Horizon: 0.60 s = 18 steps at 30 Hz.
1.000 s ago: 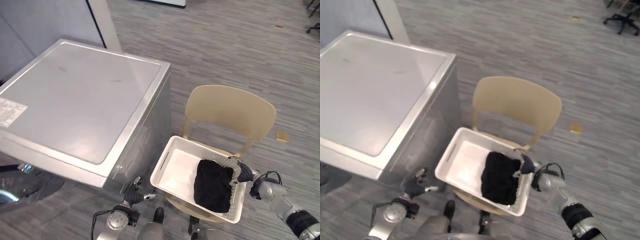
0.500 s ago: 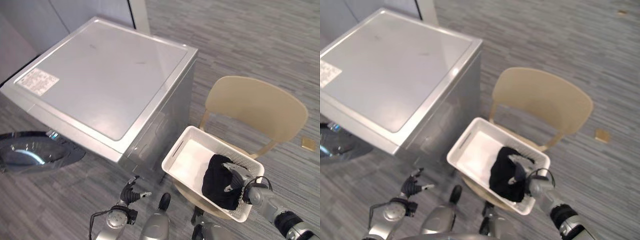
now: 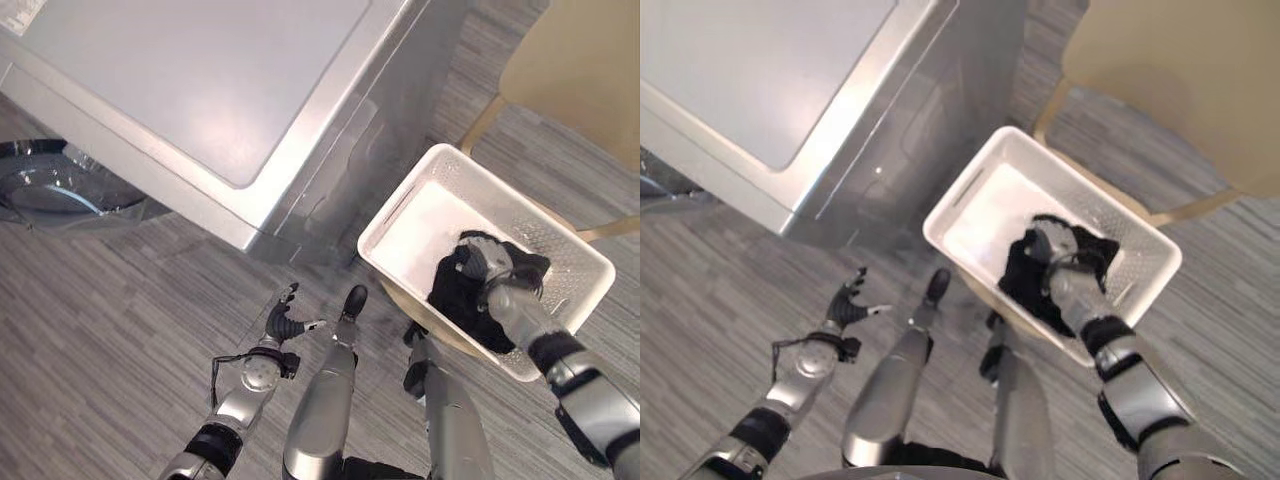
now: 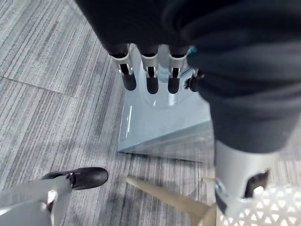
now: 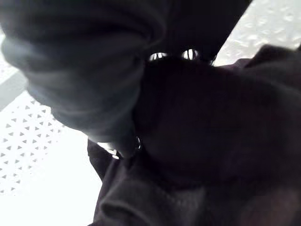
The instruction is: Grab the laundry basket,head to the washer,open it,put in the laundry and shut it.
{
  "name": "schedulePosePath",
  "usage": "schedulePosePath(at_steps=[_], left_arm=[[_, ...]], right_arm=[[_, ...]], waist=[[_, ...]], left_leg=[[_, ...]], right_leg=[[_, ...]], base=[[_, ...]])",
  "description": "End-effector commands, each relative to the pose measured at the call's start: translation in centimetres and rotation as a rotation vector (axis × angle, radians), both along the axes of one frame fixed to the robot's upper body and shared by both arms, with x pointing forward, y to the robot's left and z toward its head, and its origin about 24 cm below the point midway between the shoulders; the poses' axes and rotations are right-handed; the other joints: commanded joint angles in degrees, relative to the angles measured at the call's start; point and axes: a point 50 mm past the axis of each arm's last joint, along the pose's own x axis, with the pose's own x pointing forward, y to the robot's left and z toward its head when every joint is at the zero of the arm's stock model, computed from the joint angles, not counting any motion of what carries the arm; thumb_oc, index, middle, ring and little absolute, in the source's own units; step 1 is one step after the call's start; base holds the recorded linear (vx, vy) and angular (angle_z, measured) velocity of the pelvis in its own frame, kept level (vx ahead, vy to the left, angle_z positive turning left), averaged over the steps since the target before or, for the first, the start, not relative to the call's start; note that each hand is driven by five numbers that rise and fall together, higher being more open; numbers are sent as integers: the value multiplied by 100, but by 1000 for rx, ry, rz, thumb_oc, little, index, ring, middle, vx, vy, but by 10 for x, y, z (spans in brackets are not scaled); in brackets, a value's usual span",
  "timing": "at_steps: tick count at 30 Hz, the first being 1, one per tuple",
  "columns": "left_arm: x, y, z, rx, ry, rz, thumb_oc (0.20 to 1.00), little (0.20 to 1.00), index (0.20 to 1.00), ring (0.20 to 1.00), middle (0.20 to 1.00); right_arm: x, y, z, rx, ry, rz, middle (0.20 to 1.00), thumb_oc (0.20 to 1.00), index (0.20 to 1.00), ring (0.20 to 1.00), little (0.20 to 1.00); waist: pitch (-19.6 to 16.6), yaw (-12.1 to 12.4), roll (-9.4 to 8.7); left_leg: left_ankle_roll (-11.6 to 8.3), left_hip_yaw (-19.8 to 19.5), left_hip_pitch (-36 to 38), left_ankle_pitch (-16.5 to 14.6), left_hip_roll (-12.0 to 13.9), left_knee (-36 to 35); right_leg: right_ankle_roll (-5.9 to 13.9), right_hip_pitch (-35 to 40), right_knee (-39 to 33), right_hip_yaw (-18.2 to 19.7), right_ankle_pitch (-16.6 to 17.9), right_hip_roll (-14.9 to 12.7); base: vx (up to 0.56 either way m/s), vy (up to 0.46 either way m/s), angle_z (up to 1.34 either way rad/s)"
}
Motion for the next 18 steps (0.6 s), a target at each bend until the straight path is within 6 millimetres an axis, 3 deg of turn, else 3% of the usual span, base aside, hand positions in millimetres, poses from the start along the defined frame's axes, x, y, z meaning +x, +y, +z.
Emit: schedulePosePath(at_steps=[1, 2, 10, 18], left_arm=[[-16, 12, -7, -19, 8, 52, 1000, 1000, 1000, 1000, 1000], [-16, 12, -8, -19, 9, 52, 1000, 1000, 1000, 1000, 1000], [-39, 35, -22, -28, 103, 114, 1000, 1000, 1000, 1000, 1000], [-64, 51, -31, -42, 169, 166, 1000, 1000, 1000, 1000, 1000]], right_arm=[[-15, -6, -6, 298, -34, -61, 200, 200, 200, 200, 200], [-16, -6, -6, 298, -33, -62, 200, 200, 200, 200, 200], [-49, 1, 1, 872, -142, -62, 200, 200, 200, 200, 200], [-69, 16, 19, 1045, -166, 91, 200, 200, 200, 200, 200]], waist=[[-786, -173, -138], [-784, -165, -138], [-1244, -487, -332], [-1672, -684, -490]], left_leg=[[251, 346, 131, 251, -191, -592], [251, 350, 137, 250, -190, -593], [392, 686, 769, -117, -193, -593], [607, 1077, 1387, -471, -197, -568]], right_leg=[[367, 354, 477, 92, -888, 19], [367, 360, 474, 95, -887, 20], [478, 1022, 124, 353, -777, -31], [625, 1415, 64, 770, -722, -71]], base=[[24, 28, -19], [25, 32, -26], [77, 57, -18], [93, 117, -25]])
